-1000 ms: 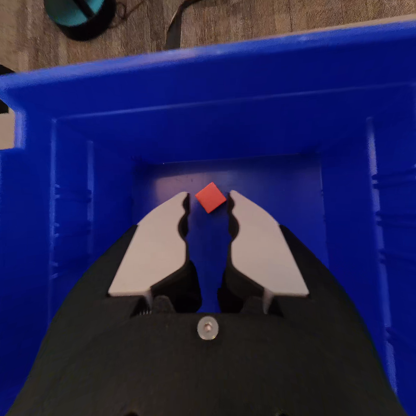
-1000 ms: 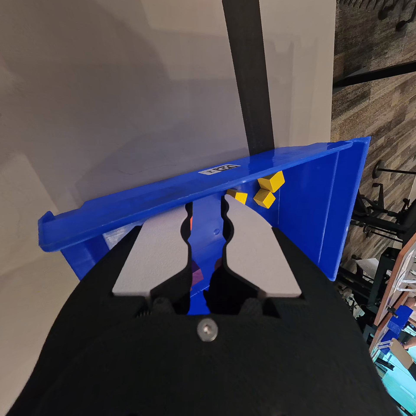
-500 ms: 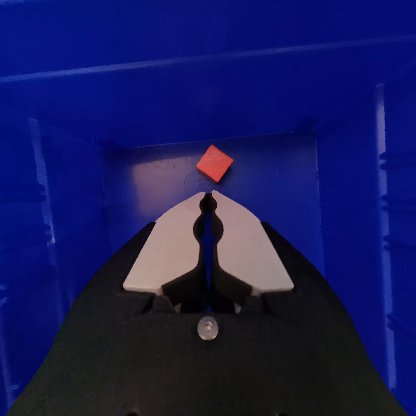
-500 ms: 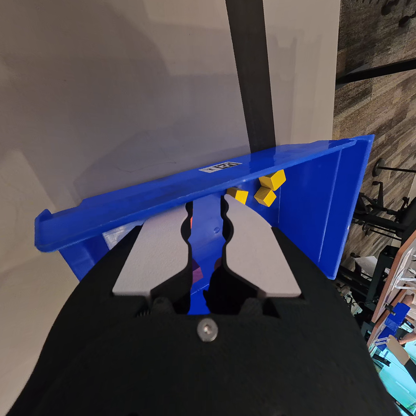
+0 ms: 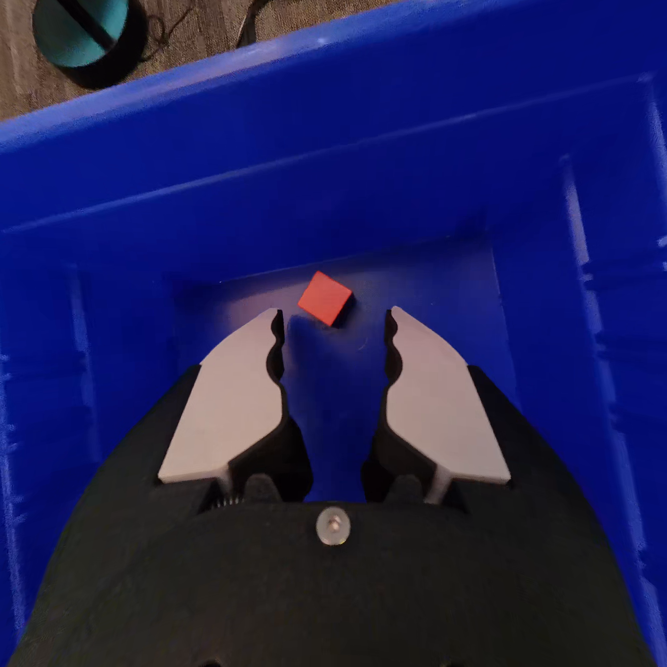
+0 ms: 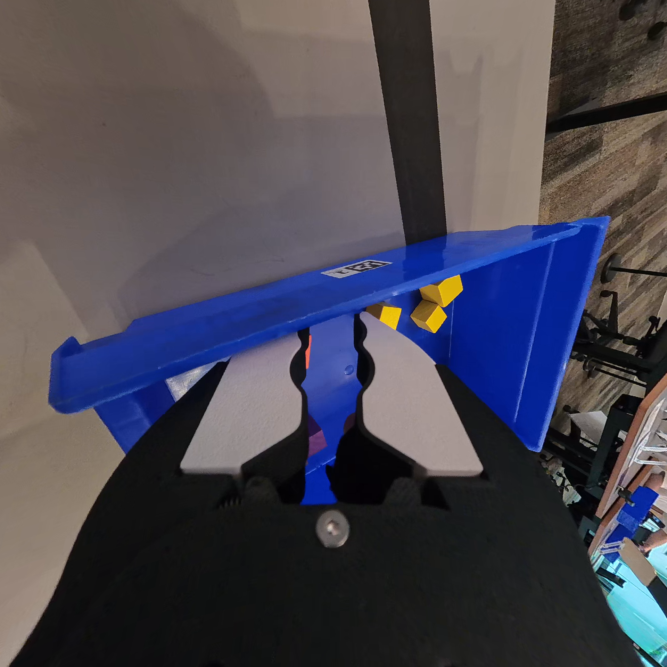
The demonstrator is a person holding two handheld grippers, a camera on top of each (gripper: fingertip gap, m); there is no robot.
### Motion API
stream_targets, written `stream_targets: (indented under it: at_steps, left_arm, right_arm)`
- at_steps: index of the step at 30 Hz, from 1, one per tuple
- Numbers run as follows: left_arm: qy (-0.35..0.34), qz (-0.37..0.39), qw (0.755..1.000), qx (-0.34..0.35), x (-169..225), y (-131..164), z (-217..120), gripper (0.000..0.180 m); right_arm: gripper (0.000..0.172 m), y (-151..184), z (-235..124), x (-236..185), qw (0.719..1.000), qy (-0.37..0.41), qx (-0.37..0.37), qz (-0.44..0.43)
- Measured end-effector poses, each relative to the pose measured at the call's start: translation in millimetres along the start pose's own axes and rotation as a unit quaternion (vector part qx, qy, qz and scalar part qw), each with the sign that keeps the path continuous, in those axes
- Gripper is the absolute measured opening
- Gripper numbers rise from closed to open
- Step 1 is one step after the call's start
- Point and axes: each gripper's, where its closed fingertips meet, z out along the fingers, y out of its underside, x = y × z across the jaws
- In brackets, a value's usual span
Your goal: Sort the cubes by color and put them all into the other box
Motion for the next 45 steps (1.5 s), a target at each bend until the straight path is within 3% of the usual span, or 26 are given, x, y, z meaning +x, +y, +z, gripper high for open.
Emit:
stream_targets:
  at_steps: [3,7,8,11,17,22,26,33,39,41,45]
  left_arm:
    - [-0.009,0.021,1.0,-0.005,2,1,5,0.039]
    - [0.035,0.035,0.999,-0.006,16,3,6,0.003]
    - [0.039,0.047,0.998,-0.007,19,4,6,0.001]
    - [0.0,0.072,0.997,-0.008,12,2,3,0.003]
    - [-0.033,0.063,0.997,0.024,6,-12,1,0.049]
    - [-0.059,0.081,0.995,0.017,3,-12,9,0.044]
    - [-0.021,0.086,0.996,0.022,16,-12,13,0.009]
    - [-0.032,0.087,0.996,0.006,12,-8,12,0.001]
    - [-0.024,0.039,0.999,0.026,3,-19,-1,0.032]
    - [-0.002,0.027,1.0,0.009,9,-17,6,0.054]
    - [0.002,0.021,1.0,-0.021,10,-17,15,0.051]
  right_arm:
    - [0.023,0,1,-1,1.0,0.0,-0.002,-0.003]
    - [0.023,0,2,-1,1.0,0.0,-0.004,-0.004]
    - [0.023,0,2,-1,1.0,0.0,-0.004,-0.004]
    - [0.023,1,2,-1,1.0,-0.001,-0.004,-0.004]
    - [0.023,1,4,-3,1.0,-0.004,-0.007,-0.007]
    - [0.023,1,6,-4,1.0,-0.004,-0.012,-0.01]
    - [0.023,2,8,-5,1.0,-0.005,-0.016,-0.014]
    - [0.023,1,9,-5,1.0,-0.005,-0.018,-0.016]
    - [0.022,1,9,-6,1.0,-0.006,-0.019,-0.017]
    - [0.022,1,11,-7,0.999,-0.006,-0.024,-0.022]
    - [0.021,-1,14,-10,0.999,-0.011,-0.025,-0.028]
